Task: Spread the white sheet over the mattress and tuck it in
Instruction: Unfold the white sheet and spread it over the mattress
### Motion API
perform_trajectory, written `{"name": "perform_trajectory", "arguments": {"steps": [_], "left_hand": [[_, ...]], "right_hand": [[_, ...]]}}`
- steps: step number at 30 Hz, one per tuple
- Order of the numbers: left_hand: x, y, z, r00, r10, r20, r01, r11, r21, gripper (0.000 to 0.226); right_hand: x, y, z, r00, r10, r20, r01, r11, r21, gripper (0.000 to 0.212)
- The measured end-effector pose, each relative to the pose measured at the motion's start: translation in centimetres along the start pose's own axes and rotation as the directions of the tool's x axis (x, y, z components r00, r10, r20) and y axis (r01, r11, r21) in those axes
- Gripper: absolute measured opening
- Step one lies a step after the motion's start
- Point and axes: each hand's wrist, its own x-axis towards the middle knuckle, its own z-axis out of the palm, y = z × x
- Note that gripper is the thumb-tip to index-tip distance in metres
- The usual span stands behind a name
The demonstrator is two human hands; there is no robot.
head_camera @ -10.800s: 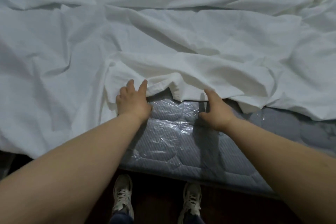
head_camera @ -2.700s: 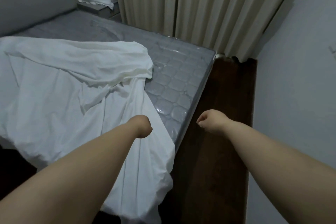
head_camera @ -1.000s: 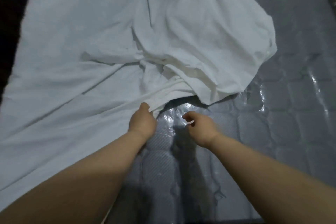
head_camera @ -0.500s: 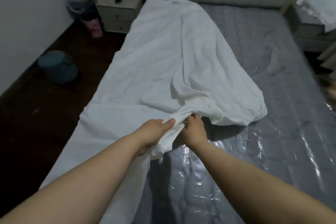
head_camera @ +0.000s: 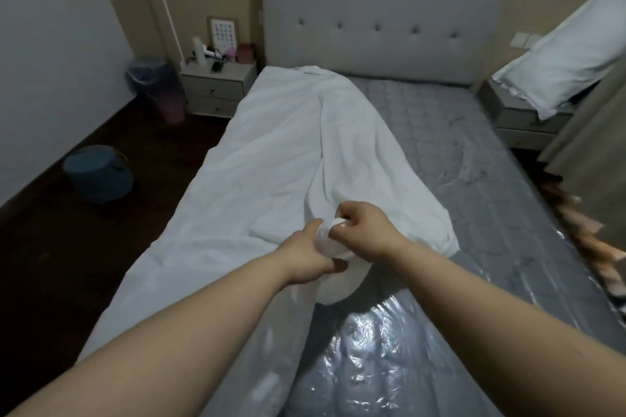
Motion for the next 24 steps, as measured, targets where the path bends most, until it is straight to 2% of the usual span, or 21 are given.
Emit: {"name": "perform_trajectory", "arguments": {"steps": [2, 3, 5, 6, 8, 9, 12, 14, 17, 22, 24], "left_hand": [[1.0, 1.3, 0.4, 0.997, 0.045, -0.058, -0.032, 0.975, 0.218, 0.050], [1.1, 1.6, 0.4, 0.996, 0.039, -0.084, -0.018, 0.971, 0.240, 0.039], [1.1, 2.0, 0.5, 0.994, 0.028, -0.108, -0.016, 0.993, 0.119, 0.032], [0.5, 2.4, 0.7, 0.995, 0.052, -0.089, -0.048, 0.998, 0.043, 0.029], [-0.6, 3.9, 1.9, 0.994, 0.111, -0.006, -0.111, 0.989, -0.094, 0.026], [-1.1, 4.6, 2.7, 0.992, 0.122, 0.033, -0.114, 0.979, -0.171, 0.026], [-2.3, 5.3, 3.5, 0.994, 0.081, 0.067, -0.053, 0.938, -0.343, 0.024], [-3.0, 5.2, 3.5, 0.998, 0.044, 0.033, -0.030, 0.938, -0.347, 0.028], [-4.7, 4.8, 3.2, 0.999, -0.004, -0.043, -0.007, 0.970, -0.245, 0.025], [-6.7, 3.8, 6.0, 0.966, -0.092, -0.242, 0.100, 0.995, 0.022, 0.024], [-7.0, 3.8, 7.3, 0.936, -0.095, -0.338, 0.152, 0.978, 0.144, 0.021]], "right_hand": [[-0.9, -0.7, -0.2, 0.998, -0.038, 0.051, 0.037, 0.999, 0.016, 0.013], [-1.2, -0.4, -0.5, 0.996, -0.041, 0.079, 0.041, 0.999, 0.004, 0.016], [-1.8, 1.3, -1.3, 0.989, 0.032, 0.142, -0.018, 0.995, -0.101, 0.028], [-2.1, 2.3, -1.5, 0.983, 0.075, 0.166, -0.039, 0.977, -0.210, 0.030], [-2.6, 4.6, -1.3, 0.975, 0.137, 0.176, -0.048, 0.900, -0.433, 0.030], [-2.8, 5.7, -0.9, 0.975, 0.157, 0.154, -0.066, 0.876, -0.477, 0.029], [-3.0, 9.0, 0.0, 0.983, 0.182, 0.015, -0.156, 0.880, -0.449, 0.022], [-3.6, 11.5, -0.9, 0.969, 0.220, -0.116, -0.249, 0.878, -0.410, 0.017], [-4.2, 15.7, -4.2, 0.927, 0.233, -0.293, -0.340, 0.852, -0.399, 0.019], [-6.0, 22.4, -15.5, 0.837, 0.196, -0.511, -0.454, 0.769, -0.449, 0.023], [-7.5, 24.7, -20.0, 0.797, 0.163, -0.581, -0.467, 0.776, -0.424, 0.022]]}}
